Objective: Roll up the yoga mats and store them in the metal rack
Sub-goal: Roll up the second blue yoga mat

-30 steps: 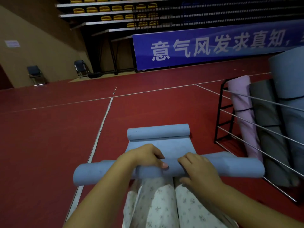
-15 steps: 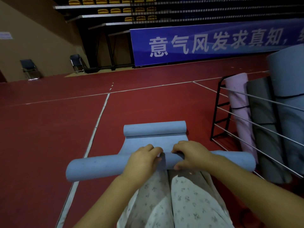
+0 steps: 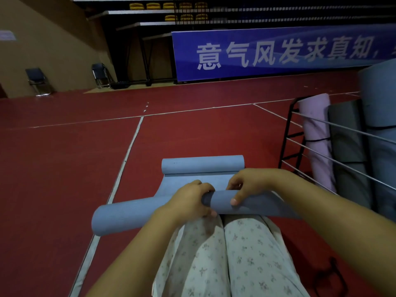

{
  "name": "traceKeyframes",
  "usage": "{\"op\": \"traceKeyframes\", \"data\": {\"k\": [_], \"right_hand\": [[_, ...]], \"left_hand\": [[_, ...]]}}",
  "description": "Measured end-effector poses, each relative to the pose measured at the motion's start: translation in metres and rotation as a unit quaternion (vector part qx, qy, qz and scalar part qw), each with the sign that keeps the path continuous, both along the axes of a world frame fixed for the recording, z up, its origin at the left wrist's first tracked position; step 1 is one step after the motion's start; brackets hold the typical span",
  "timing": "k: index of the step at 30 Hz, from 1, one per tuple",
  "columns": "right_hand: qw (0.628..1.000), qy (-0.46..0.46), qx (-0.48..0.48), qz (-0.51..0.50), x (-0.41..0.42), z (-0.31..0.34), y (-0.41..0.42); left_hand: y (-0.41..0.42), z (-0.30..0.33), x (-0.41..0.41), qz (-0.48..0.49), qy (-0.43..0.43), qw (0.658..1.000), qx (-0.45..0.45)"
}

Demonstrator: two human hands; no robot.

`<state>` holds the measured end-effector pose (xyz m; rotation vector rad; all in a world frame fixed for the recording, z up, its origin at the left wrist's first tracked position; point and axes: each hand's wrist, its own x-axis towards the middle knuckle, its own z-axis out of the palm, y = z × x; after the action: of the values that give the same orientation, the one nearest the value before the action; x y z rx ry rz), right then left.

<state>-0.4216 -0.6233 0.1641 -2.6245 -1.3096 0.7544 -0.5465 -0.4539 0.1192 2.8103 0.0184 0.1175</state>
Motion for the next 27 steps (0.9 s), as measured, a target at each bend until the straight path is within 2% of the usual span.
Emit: {"op": "traceKeyframes", "data": {"k": [3, 6, 9, 12, 14, 17, 22, 24, 27], "right_hand": [[1.0, -0.024, 0.0, -0.01, 0.001, -0.001, 0.002], [0.989, -0.122, 0.072, -0.027, -0.01, -0.006, -0.004], [0.973, -0.217, 0.081, 0.004, -0.032, -0.022, -0.012], [0.956, -0.278, 0.094, -0.021, -0.047, -0.047, -0.016], [0.943, -0.306, 0.128, -0.04, -0.049, -0.064, -0.015], [0.935, -0.299, 0.179, -0.058, -0.044, -0.074, -0.011], [0.945, -0.255, 0.201, -0.039, -0.027, -0.07, -0.011], [0.949, -0.236, 0.208, -0.03, -0.021, -0.068, -0.012], [0.952, -0.22, 0.21, -0.031, -0.018, -0.065, -0.011]], "left_hand": [[0.007, 0.005, 0.01, -0.012, 0.036, 0.999, -0.027], [0.012, 0.01, 0.017, -0.01, 0.071, 0.996, -0.056], [0.015, 0.015, 0.025, -0.016, 0.103, 0.993, -0.06], [0.017, 0.021, 0.033, -0.016, 0.143, 0.988, -0.052], [0.018, 0.025, 0.038, -0.019, 0.174, 0.983, -0.049], [0.02, 0.027, 0.045, -0.025, 0.204, 0.978, -0.026], [0.023, 0.019, 0.047, -0.039, 0.162, 0.984, 0.066], [0.019, 0.015, 0.039, -0.058, 0.115, 0.99, 0.063], [0.014, 0.009, 0.026, -0.032, 0.027, 0.996, 0.075]]}}
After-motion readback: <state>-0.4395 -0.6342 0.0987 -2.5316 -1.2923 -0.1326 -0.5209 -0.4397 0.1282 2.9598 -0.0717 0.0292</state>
